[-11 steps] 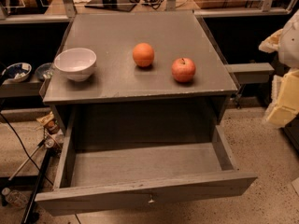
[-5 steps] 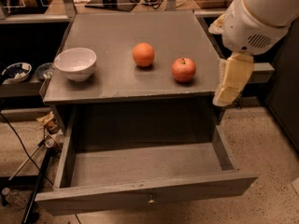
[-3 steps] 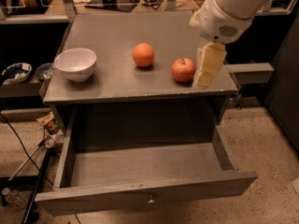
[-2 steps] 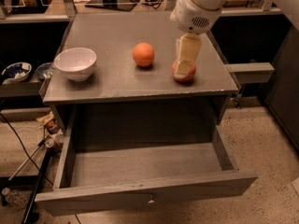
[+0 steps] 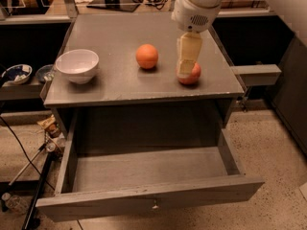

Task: Place orange into top drawer

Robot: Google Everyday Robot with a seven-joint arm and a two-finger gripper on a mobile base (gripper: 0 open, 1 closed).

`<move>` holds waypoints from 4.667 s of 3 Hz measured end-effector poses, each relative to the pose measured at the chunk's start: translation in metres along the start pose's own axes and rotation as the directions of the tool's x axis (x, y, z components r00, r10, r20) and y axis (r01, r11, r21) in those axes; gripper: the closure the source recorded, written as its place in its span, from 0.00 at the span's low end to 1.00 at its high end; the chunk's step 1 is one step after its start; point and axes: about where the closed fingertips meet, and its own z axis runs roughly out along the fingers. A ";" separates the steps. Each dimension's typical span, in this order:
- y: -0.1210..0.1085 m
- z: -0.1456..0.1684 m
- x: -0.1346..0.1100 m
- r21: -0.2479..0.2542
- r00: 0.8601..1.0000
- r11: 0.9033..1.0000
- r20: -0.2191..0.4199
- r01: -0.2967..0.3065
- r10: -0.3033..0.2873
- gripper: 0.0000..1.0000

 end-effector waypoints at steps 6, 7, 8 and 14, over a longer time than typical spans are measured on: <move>-0.099 0.091 -0.022 -0.060 0.996 0.995 -0.019 0.083 -0.084 0.00; -0.103 0.093 -0.024 -0.047 0.996 0.996 -0.013 0.082 -0.083 0.00; -0.103 0.093 -0.024 -0.047 0.996 0.996 -0.013 0.082 -0.083 0.00; -0.109 0.163 -0.047 -0.140 0.992 0.986 0.105 0.088 -0.073 0.00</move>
Offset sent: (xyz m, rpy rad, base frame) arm 0.0389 0.0205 -0.0168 -0.2358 0.0501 0.0265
